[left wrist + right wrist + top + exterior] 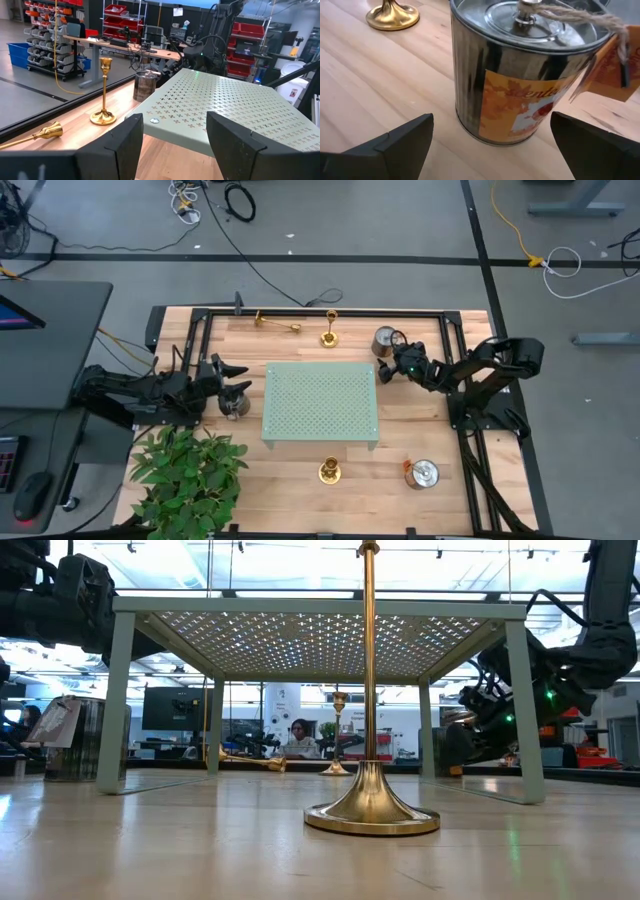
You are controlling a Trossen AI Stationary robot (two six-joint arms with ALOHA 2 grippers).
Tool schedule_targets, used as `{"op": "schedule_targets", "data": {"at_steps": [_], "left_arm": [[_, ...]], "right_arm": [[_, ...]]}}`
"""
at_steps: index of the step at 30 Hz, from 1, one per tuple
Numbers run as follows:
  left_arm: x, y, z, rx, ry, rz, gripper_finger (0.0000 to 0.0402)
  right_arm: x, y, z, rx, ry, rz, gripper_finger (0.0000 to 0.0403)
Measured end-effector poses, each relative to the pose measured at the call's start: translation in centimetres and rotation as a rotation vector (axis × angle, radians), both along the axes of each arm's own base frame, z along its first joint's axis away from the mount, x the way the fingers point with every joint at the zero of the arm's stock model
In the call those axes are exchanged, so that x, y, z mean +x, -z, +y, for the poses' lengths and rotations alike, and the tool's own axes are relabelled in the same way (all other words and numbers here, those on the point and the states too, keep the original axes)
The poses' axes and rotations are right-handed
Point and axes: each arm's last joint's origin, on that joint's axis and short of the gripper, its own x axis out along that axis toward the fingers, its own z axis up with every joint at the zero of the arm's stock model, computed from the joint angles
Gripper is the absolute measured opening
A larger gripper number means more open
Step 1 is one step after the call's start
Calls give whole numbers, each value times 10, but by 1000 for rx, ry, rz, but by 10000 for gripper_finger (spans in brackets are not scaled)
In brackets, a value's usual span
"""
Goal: Pick & Place candle stick holders
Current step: Put the top orange scented candle on the shelf
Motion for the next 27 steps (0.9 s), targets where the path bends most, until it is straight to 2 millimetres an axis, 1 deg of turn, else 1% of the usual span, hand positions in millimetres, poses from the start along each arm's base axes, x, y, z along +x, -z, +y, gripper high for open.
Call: {"op": "schedule_targets", "data": {"at_steps": [3, 11, 21, 27], "left_arm": [[0, 0, 0, 0, 0, 1, 218], [0, 0, 0, 1, 0, 1, 218], [0, 0, 0, 1, 0, 1, 218], [0, 0, 0, 1, 0, 1, 218]], "right_arm": [[1, -2, -1, -10, -3, -27, 400], [6, -12, -2, -20, 4, -174, 400], [6, -11, -2, -16, 6, -173, 400], [8, -13, -7, -22, 22, -173, 400]]}}
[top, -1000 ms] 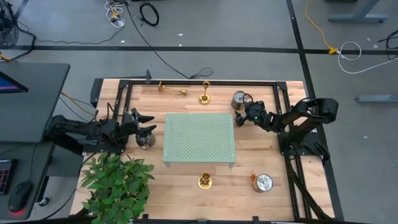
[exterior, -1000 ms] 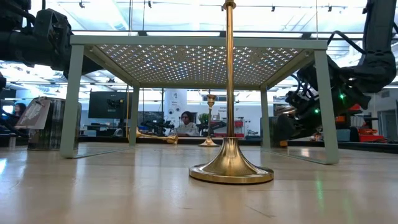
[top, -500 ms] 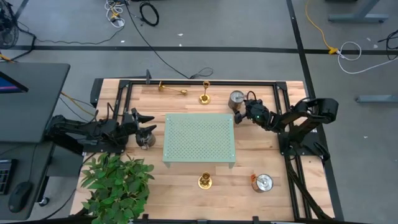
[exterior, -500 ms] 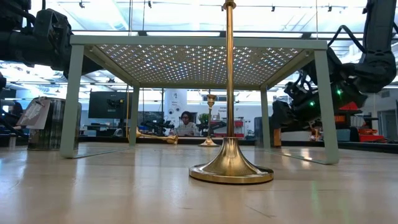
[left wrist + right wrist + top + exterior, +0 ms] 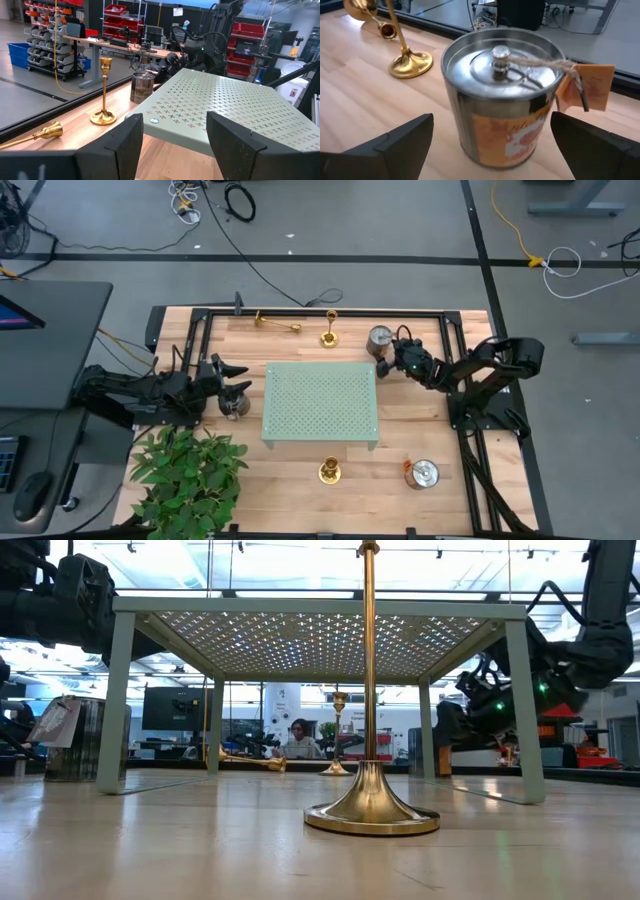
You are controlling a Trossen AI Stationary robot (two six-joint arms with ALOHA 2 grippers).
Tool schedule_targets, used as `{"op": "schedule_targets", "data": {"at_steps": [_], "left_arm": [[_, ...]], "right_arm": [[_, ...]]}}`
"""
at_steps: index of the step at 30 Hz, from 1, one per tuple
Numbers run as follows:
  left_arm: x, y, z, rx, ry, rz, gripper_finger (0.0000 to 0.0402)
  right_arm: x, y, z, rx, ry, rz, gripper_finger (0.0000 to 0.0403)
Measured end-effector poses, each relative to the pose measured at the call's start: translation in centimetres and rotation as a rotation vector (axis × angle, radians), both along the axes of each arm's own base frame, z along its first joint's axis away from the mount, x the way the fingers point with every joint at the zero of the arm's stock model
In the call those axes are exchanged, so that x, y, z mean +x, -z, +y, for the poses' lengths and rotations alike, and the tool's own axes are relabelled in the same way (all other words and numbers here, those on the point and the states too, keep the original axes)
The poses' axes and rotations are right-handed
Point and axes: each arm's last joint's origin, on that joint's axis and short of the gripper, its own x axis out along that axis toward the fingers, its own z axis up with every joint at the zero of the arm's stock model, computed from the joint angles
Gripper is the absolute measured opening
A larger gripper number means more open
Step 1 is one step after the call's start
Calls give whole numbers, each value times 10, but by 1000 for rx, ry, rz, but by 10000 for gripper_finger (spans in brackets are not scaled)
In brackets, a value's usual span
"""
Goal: Pick & Place candle stick holders
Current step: Put the top orange scented candle on the shelf
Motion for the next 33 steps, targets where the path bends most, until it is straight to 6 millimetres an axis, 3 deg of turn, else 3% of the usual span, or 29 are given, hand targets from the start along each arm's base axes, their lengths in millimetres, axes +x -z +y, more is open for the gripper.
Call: {"op": "schedule_targets", "data": {"at_steps": [23, 33], "left_arm": [[0, 0, 0, 0, 0, 0, 218], [0, 0, 0, 0, 0, 1, 218]], "right_arm": [[21, -12, -22, 40, 54, 32, 400], [39, 10, -35, 48, 148, 123, 398]]}}
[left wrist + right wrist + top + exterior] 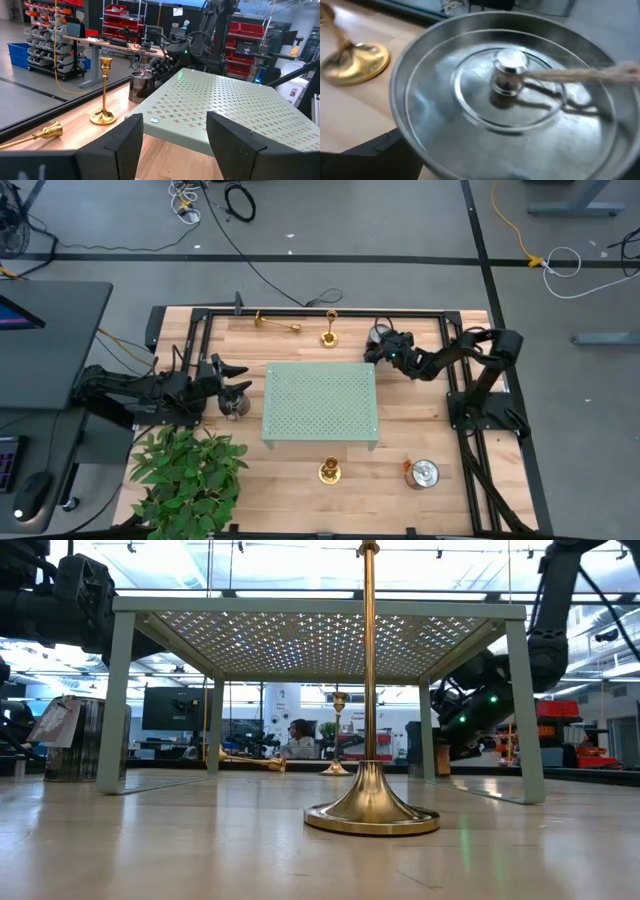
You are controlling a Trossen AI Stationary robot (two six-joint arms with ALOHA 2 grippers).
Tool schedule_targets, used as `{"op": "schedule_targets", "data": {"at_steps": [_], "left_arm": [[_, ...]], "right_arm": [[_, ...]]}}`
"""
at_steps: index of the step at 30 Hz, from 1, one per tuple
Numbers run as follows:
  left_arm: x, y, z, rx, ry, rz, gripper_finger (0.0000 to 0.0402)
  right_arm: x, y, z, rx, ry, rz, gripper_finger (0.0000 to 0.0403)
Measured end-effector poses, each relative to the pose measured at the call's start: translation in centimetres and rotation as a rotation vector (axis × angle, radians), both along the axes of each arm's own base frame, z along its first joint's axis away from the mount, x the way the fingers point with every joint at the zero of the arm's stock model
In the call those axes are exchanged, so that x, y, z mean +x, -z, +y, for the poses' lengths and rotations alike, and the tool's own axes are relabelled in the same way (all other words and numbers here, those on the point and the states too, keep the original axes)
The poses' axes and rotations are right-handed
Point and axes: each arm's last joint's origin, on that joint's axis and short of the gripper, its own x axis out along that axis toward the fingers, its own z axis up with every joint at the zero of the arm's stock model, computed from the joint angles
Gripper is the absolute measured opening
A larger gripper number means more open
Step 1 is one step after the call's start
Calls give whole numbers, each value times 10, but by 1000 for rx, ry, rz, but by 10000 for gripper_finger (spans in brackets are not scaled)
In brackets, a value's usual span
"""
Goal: Pick & Place candle stick holders
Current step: Put the top orange scented candle on the shelf
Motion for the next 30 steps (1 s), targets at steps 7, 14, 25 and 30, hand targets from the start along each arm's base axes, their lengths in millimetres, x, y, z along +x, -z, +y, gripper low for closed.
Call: {"op": "schedule_targets", "data": {"at_steps": [7, 14, 25, 30], "left_arm": [[0, 0, 0, 0, 0, 0, 218], [0, 0, 0, 0, 0, 0, 218], [0, 0, 0, 0, 0, 0, 218], [0, 0, 0, 0, 0, 0, 218]], "right_arm": [[0, 2, 0, -5, 2, 33, 382], [0, 2, 0, -5, 1, 35, 378], [-1, 3, 1, -6, 3, 48, 358], [-1, 3, 0, -5, 3, 48, 363]]}}
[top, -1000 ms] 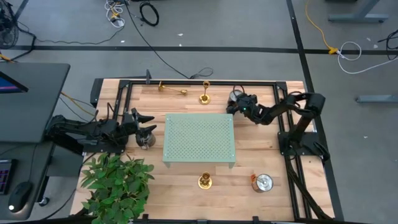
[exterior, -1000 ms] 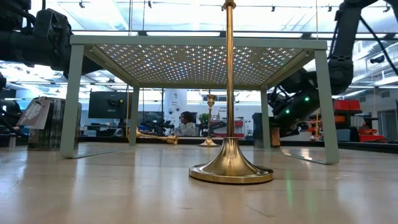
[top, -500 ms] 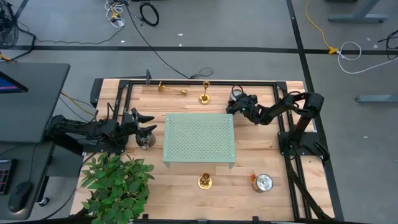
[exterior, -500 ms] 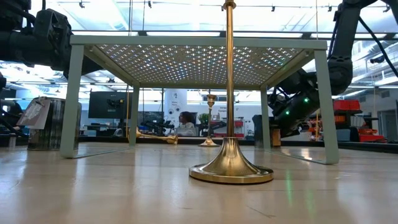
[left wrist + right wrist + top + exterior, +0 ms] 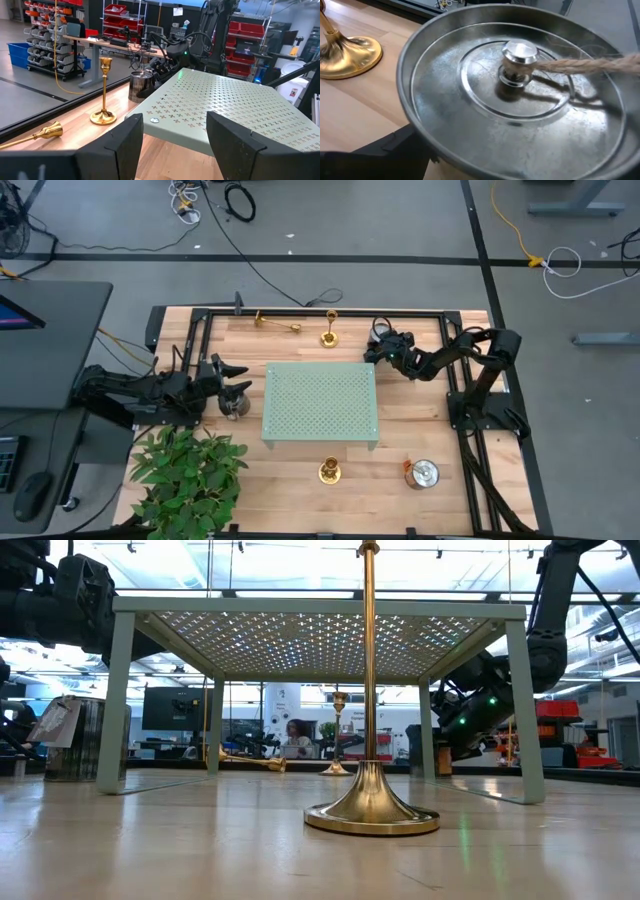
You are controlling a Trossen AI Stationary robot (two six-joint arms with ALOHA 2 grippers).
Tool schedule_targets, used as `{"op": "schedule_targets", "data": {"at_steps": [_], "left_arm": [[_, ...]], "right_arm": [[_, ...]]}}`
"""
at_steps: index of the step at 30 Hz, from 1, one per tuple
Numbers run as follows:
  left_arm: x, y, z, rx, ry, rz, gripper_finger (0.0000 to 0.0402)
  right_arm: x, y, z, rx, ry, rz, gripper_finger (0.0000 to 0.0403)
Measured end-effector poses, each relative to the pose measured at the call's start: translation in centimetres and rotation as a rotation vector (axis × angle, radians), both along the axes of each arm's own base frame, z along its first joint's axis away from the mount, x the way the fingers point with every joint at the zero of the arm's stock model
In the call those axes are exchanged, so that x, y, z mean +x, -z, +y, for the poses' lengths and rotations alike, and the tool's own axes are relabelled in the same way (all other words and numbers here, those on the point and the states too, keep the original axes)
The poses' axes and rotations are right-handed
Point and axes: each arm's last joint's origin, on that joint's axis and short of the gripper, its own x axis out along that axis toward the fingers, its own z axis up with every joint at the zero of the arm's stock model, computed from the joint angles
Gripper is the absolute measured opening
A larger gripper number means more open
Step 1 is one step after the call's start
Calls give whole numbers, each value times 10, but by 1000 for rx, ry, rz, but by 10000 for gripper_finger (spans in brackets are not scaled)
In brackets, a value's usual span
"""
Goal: Pick & Place candle stick holders
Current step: Put the top orange scented candle on the shelf
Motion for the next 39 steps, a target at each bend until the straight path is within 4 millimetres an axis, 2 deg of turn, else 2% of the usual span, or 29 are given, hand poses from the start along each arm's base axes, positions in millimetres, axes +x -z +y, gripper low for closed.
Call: {"op": "schedule_targets", "data": {"at_steps": [4, 9, 21, 25, 30, 39], "left_arm": [[0, 0, 0, 0, 0, 0, 218], [0, 0, 0, 0, 0, 0, 218], [0, 0, 0, 0, 0, 0, 218], [0, 0, 0, 0, 0, 0, 218], [0, 0, 0, 0, 0, 0, 218], [0, 0, 0, 0, 0, 0, 218]], "right_arm": [[0, 0, 0, 11, -5, -10, 381], [-1, 1, 0, 2, 9, 8, 341], [-3, -5, 1, 2, 7, 35, 341], [-4, -18, 5, 22, -52, 0, 341], [-12, -39, 9, 6, -43, 16, 341], [-28, -86, 18, -59, -72, -79, 341]]}}
